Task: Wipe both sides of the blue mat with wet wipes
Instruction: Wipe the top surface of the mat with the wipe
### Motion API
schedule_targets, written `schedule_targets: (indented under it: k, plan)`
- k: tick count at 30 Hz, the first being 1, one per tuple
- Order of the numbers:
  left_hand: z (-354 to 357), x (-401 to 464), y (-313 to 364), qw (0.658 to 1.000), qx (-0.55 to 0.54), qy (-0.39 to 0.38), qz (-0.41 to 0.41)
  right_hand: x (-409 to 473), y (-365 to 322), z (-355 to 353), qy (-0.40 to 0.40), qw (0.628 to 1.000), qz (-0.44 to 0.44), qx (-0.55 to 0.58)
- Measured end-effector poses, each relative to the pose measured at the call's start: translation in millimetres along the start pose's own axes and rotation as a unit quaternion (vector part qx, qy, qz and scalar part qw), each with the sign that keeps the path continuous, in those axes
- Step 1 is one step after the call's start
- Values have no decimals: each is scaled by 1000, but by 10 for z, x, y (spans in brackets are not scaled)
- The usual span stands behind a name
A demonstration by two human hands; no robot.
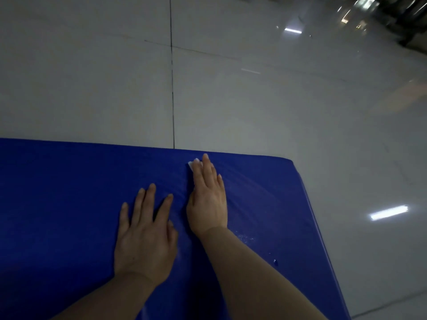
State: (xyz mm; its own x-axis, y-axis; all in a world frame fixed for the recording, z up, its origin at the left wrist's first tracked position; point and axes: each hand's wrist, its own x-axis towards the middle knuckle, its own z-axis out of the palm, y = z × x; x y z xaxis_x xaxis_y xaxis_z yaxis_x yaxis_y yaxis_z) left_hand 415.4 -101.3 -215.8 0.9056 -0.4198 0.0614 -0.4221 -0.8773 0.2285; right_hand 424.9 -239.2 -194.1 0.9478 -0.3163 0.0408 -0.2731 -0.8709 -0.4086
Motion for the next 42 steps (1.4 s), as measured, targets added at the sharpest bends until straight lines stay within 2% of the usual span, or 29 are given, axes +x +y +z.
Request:
schedule_targets:
  k: [3,5,6,8,10,11,12,13,15,17,18,19,21,23,25,27,29,31,32,33,35,37,38,39,40,42]
  plan:
    - [-3,26,18,1000,2,4,-3,58,173,-137,-35,993,-83,-72]
    - [-3,25,8,1000,-4,-4,-4,110,481,-294,-29,990,-98,-102]
    - [-1,22,1,1000,-8,-3,-3,129,694,-392,-18,992,-65,-106]
    - [7,24,5,1000,-11,-1,-7,181,1180,-625,22,992,76,-103]
    - [18,34,15,1000,-15,-3,-4,227,1490,-810,53,967,223,-114]
    - [20,40,15,1000,-14,-3,-1,258,1491,-810,57,959,249,-121]
    - [20,41,11,1000,-10,-2,1,291,1371,-756,55,963,236,-114]
    - [19,39,9,1000,-7,1,2,305,1177,-657,43,977,187,-94]
    - [6,39,10,1000,-5,1,0,272,722,-415,-9,998,25,-54]
    - [-11,50,21,1000,-5,-2,-1,238,547,-301,-49,992,-97,-64]
    - [-15,53,22,1000,-5,-4,-1,265,638,-334,-36,991,-103,-78]
    - [-17,60,22,1000,-5,-6,0,306,813,-417,-18,993,-70,-88]
    - [-9,63,17,1000,-5,-5,2,345,1257,-646,22,993,68,-94]
    - [5,62,12,1000,-6,-6,4,358,1641,-878,33,972,208,-107]
    - [8,70,5,1000,-8,-6,6,377,1690,-921,45,960,251,-117]
    - [1,74,11,1000,-10,-3,4,390,1408,-790,50,974,204,-90]
    - [-11,80,19,1000,-9,-2,2,293,1003,-551,1,997,50,-63]
    - [-20,86,19,1000,-8,-1,3,130,812,-383,-34,995,-78,-56]
    - [-20,86,16,1000,-8,-2,5,91,880,-397,-29,994,-84,-62]
    - [-19,84,16,1000,-8,-3,6,74,1043,-464,-14,996,-53,-73]
    - [-13,84,14,1000,-8,-5,5,42,1413,-675,23,992,73,-98]
    - [-2,83,12,1000,-9,-8,4,40,1641,-867,46,968,219,-109]
    - [6,81,9,1000,-8,-8,3,49,1624,-880,52,958,259,-110]
    - [11,78,6,1000,-7,-8,3,51,1492,-844,54,956,266,-107]
    - [12,79,9,1000,-6,-8,3,38,1294,-775,48,965,235,-106]
    - [5,82,13,1000,-5,-7,3,-73,878,-520,33,992,91,-80]
